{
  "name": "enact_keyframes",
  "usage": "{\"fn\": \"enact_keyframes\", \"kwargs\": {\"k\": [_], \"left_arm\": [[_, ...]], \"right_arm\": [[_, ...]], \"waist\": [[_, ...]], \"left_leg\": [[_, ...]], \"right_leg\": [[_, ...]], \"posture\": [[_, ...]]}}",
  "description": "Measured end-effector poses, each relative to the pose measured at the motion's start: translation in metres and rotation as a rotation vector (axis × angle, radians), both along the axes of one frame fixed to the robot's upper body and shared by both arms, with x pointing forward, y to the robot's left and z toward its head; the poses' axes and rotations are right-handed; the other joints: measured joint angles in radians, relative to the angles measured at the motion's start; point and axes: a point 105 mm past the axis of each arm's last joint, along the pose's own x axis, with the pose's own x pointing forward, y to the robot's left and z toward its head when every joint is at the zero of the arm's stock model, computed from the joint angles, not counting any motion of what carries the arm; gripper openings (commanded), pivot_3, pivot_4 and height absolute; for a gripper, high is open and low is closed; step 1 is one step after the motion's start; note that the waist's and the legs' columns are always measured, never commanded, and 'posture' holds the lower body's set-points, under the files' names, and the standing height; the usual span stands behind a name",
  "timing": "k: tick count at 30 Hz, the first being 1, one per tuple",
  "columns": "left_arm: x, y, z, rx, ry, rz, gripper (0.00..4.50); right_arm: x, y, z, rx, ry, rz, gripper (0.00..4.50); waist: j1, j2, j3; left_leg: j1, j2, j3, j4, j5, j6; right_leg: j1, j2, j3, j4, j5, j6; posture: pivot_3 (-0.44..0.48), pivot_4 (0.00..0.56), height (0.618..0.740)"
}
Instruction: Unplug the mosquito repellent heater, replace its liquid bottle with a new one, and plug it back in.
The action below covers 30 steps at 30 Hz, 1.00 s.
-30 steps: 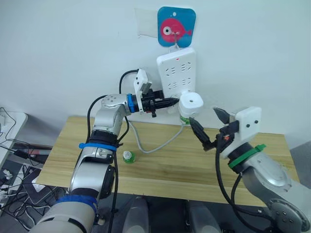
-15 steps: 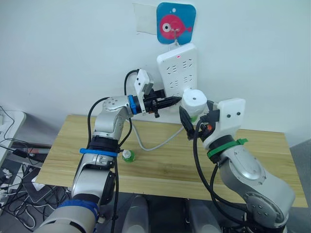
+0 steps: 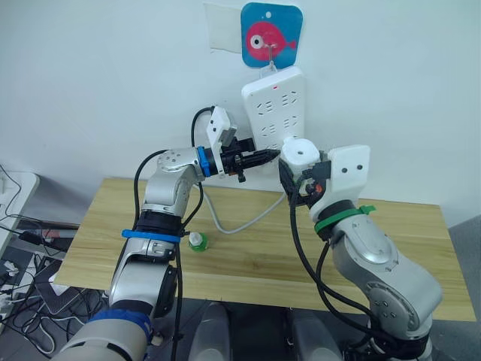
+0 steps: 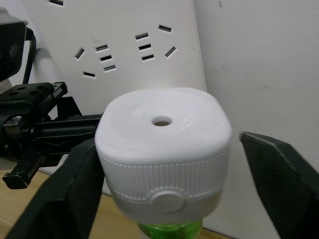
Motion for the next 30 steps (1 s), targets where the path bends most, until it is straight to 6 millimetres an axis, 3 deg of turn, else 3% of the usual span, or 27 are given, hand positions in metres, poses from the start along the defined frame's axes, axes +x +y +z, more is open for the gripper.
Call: {"fn": "enact_keyframes", "kwargs": {"k": [1, 19, 30], "left_arm": [[0.000, 0.000, 0.000, 0.000, -0.001, 0.000, 1.35], [0.001, -0.005, 0.000, 0.010, -0.013, -0.018, 1.35], [0.010, -0.001, 0.002, 0.019, -0.028, 0.013, 1.35]], "right_arm": [[0.000, 0.000, 0.000, 0.001, 0.000, 0.003, 2.91], [-0.008, -0.005, -0.001, -0.016, -0.011, 0.000, 2.92], [-0.016, -0.016, -0.013, -0.048, 0.020, -0.050, 2.92]], "waist": [[0.000, 0.000, 0.000], [0.002, 0.000, 0.000], [-0.006, 0.000, 0.000]], "left_leg": [[0.000, 0.000, 0.000, 0.000, 0.000, 0.000], [-0.005, -0.002, -0.001, -0.001, 0.001, -0.002], [-0.012, -0.002, -0.003, -0.001, 0.009, -0.015]], "right_leg": [[0.000, 0.000, 0.000, 0.000, 0.000, 0.000], [-0.004, -0.002, -0.002, -0.002, 0.000, 0.000], [-0.012, -0.002, -0.002, 0.001, 0.003, 0.005]], "posture": [[0.066, 0.285, 0.740], [0.059, 0.281, 0.740], [0.048, 0.288, 0.740]]}}
